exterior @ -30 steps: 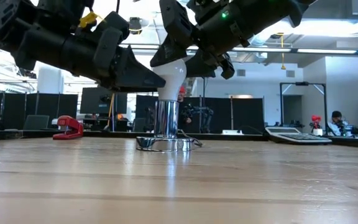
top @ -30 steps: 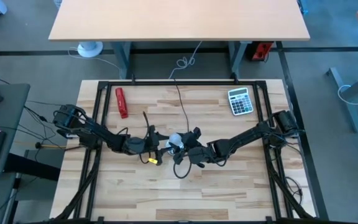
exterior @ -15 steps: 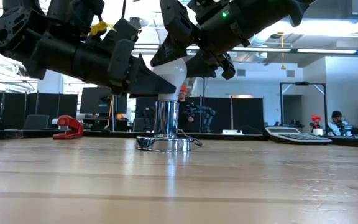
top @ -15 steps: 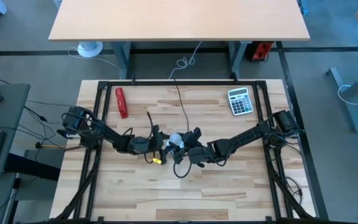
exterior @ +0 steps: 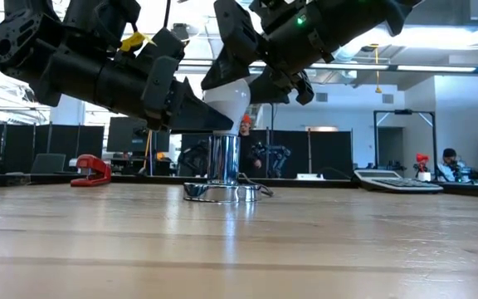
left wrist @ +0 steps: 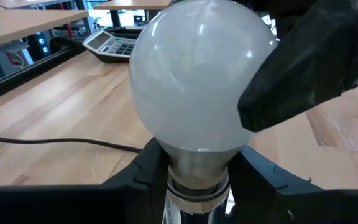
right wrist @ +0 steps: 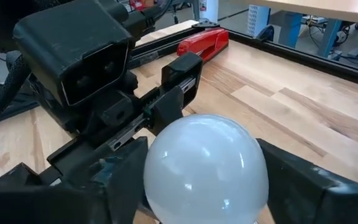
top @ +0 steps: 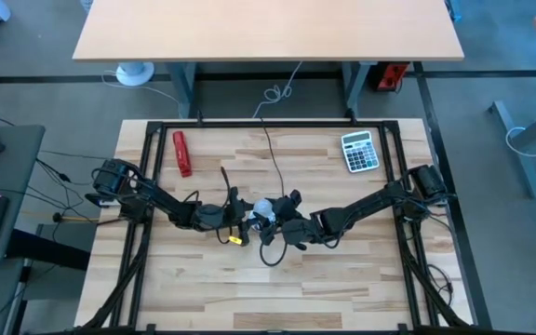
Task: Screw lightbulb
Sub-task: Insert the lightbulb into the silver lamp socket
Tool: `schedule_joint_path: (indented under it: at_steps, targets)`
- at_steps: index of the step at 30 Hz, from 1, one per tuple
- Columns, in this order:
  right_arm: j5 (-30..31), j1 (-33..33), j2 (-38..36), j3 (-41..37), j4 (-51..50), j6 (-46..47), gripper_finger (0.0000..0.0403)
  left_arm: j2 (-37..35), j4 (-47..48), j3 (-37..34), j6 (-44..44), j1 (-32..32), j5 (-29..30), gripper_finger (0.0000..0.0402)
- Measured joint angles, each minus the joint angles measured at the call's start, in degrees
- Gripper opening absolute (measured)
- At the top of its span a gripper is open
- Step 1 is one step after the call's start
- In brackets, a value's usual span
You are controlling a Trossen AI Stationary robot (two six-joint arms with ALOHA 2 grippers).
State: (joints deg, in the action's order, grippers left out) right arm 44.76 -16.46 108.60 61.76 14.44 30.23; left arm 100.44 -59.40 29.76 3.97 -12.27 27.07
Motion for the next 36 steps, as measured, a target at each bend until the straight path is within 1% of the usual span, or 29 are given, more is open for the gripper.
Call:
schedule_joint_path:
  at_steps: [6, 8, 11, 14, 17, 21, 26, 29, 32, 34, 35, 36]
  targets:
    - [-1.8, -0.4, -0.7, -0.4, -0.7, 0.0, 0.0364, 0.0, 0.3, 0.1, -0.7, 0.0, -0.4, 0.0121]
    - [-4.2, -0.3, -2.3, -0.3, -2.6, -0.2, 0.0388, -0.1, 0.2, 0.2, -0.5, -0.1, -0.8, 0.0120]
    - [-5.9, -0.5, -4.0, -0.3, -4.8, -1.7, 0.0391, -0.1, 0.0, 0.2, -0.4, 0.1, -0.3, 0.0120]
    - [-6.1, -1.2, -5.8, -0.3, -6.1, -5.2, 0.0388, -0.1, 0.0, 0.2, -0.3, 0.1, -0.1, 0.0120]
    - [-6.7, -1.5, -8.1, -0.2, -7.5, -8.0, 0.0395, -0.1, 0.0, 0.2, -0.3, 0.1, -0.1, 0.0120]
    - [-12.9, -0.9, -11.1, -0.2, -13.7, -12.4, 0.0397, -0.1, 0.4, 0.2, -0.3, 0.1, -0.3, 0.0120]
    - [-29.3, 1.7, -16.5, -0.1, -20.2, -24.2, 0.0393, -0.1, 1.2, 0.2, -0.5, 0.2, -2.1, 0.0120]
    - [-35.4, 3.8, -19.7, -0.1, -22.5, -31.7, 0.0393, -0.1, 1.5, 0.2, -0.3, 0.3, -2.6, 0.0120]
    - [-35.6, 5.9, -22.1, -0.1, -22.4, -41.2, 0.0393, -0.1, 1.6, 0.2, -0.6, 0.2, -2.8, 0.0120]
    - [-33.5, 7.2, -22.8, -0.1, -19.1, -51.7, 0.0393, -0.1, 1.7, 0.2, -0.8, 0.3, -2.8, 0.0120]
    - [-32.1, 7.9, -23.1, 0.0, -17.7, -55.5, 0.0392, -0.1, 1.7, 0.2, -0.9, 0.3, -2.8, 0.0120]
    - [-31.5, 8.5, -23.2, 0.0, -16.9, -55.6, 0.0391, -0.1, 1.8, 0.2, -0.9, 0.4, -2.9, 0.0120]
